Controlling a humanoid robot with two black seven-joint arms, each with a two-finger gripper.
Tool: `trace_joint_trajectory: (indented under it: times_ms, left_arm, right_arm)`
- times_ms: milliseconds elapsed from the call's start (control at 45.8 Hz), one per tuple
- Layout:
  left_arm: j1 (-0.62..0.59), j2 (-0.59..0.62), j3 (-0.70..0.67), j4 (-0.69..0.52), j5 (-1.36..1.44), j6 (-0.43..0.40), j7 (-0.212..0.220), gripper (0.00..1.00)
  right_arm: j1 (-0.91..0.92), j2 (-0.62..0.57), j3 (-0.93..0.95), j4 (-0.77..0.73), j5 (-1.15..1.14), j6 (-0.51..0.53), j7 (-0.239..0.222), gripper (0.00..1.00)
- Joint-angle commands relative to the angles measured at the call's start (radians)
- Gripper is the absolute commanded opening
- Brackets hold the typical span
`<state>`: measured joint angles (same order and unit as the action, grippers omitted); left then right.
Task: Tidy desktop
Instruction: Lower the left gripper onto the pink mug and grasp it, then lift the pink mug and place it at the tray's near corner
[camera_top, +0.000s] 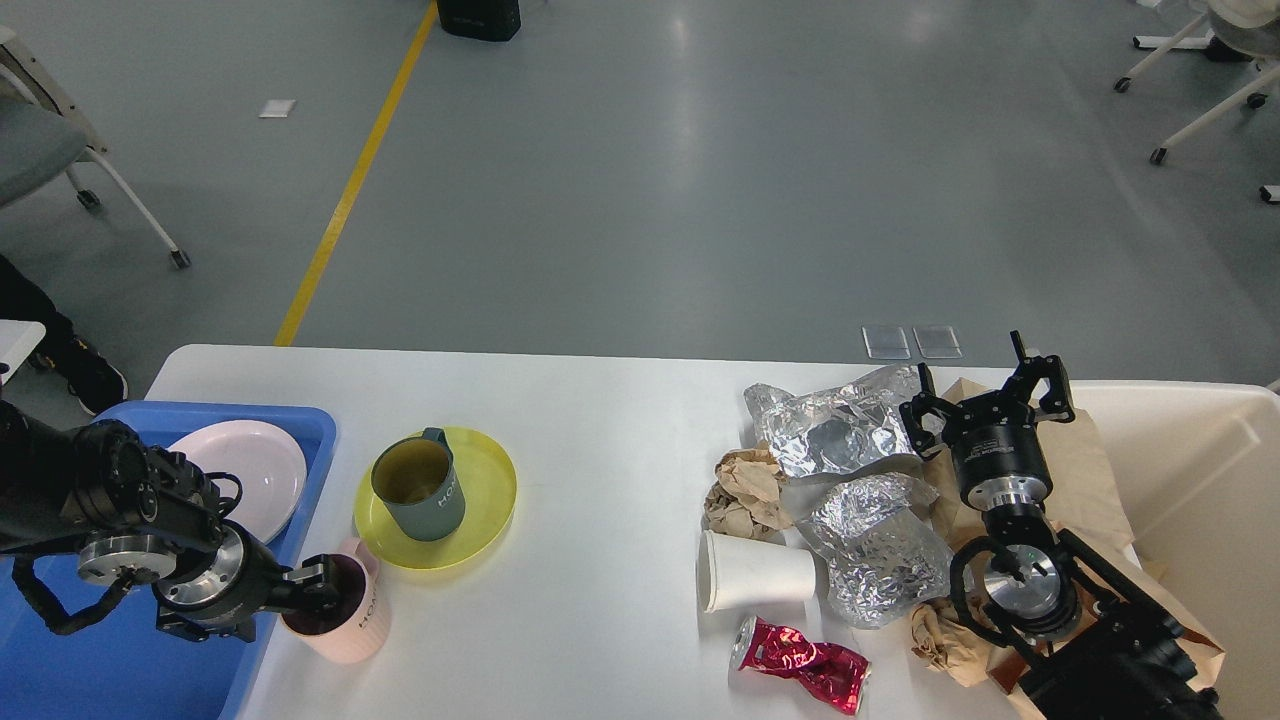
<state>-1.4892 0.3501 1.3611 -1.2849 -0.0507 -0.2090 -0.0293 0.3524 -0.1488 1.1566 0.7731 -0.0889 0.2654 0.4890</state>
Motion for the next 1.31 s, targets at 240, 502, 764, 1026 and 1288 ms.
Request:
trace_joint_trajectory:
  times_ms: [240, 502, 764, 1026, 1288]
  left_arm:
    - [0.032, 0.0, -0.033, 0.033, -0.002, 0.069, 0.011, 0.22]
    - [0.047, -0.002, -0.048, 0.041, 0.02, 0.056, 0.052, 0.0]
    - [0.034, 0.01, -0.068, 0.039, 0.043, -0.018, 0.049, 0.0]
    - [-0.258, 0.075, 0.012, -0.126, 0.045, -0.17, 0.051, 0.0]
    - [-0.781, 0.099, 0.17, -0.352, 0.046, -0.367, 0.058, 0.0]
  right_arm:
    - [0.0, 0.0, 0.0, 0.0, 0.0, 0.0, 0.0, 1.0]
    - [0.0, 0.0, 0.0, 0.0, 0.0, 0.0, 0.0, 1.0]
    - [0.0, 0.0, 0.0, 0.0, 0.0, 0.0, 0.0, 1.0]
    - [0.0, 0.0, 0.0, -0.002, 0.0, 0.0, 0.0, 1.0]
    - [0.0, 0.0, 0.0, -0.002, 0.0, 0.0, 0.0, 1.0]
